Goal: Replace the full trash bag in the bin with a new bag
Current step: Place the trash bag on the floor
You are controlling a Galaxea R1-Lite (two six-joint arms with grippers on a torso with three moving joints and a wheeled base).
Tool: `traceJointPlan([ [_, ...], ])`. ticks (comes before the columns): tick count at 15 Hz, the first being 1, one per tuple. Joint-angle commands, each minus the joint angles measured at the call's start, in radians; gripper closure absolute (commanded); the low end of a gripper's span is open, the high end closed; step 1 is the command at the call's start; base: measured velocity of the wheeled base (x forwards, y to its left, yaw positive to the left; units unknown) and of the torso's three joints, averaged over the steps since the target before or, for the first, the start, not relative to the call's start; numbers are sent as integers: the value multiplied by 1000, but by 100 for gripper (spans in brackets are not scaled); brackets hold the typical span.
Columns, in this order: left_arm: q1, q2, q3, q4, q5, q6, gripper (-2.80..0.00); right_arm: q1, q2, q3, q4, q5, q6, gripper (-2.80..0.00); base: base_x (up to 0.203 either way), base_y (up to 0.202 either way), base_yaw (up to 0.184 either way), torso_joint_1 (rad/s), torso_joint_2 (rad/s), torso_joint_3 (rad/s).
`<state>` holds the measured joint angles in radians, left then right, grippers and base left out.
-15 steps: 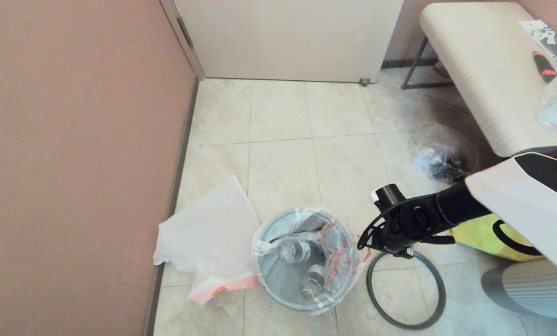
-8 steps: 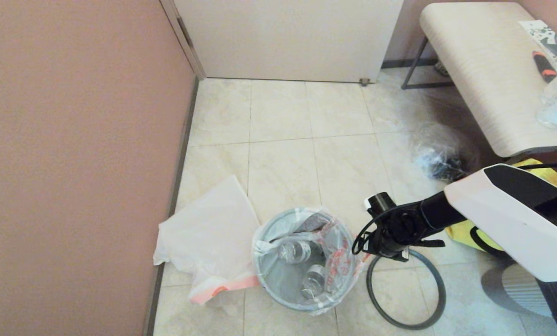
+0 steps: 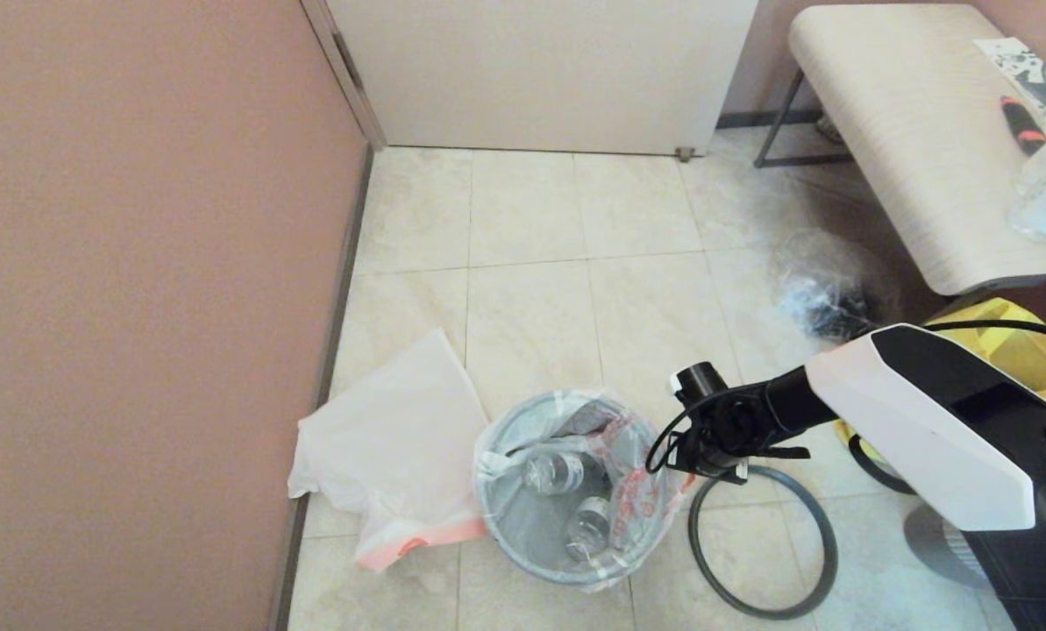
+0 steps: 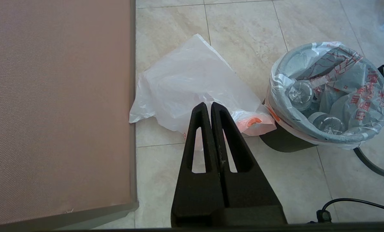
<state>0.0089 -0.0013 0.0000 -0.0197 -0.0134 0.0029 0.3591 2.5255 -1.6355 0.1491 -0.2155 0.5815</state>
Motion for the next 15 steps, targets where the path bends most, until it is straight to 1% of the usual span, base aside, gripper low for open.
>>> traceJointPlan([
  [1,0,1,8,0,0,0,0,0,-1,-1,10,-1,3,0,0,0,0,0,0,0],
  [4,0,1,8,0,0,0,0,0,-24,-22,67,3,-2,0,0,0,0,0,0,0],
  [7,0,1,8,0,0,0,0,16,-68,-21,189,10,7,0,0,0,0,0,0,0],
  [8,0,1,8,0,0,0,0,15,-87,-20,230,26,21,0,0,0,0,0,0,0],
  [9,0,1,8,0,0,2,0,15,-111,-19,255,60,44,0,0,0,0,0,0,0],
  [10,-4,1,6,4,-2,2,0,13,-139,-11,276,113,66,0,0,0,0,0,0,0],
  [12,-6,1,8,0,-2,2,0,12,-180,20,303,260,114,0,0,0,0,0,0,0],
  [13,-6,1,8,0,-2,2,0,12,-190,36,304,320,139,0,0,0,0,0,0,0],
  [15,-6,1,8,0,-2,2,0,12,-196,42,304,386,160,0,0,0,0,0,0,0],
])
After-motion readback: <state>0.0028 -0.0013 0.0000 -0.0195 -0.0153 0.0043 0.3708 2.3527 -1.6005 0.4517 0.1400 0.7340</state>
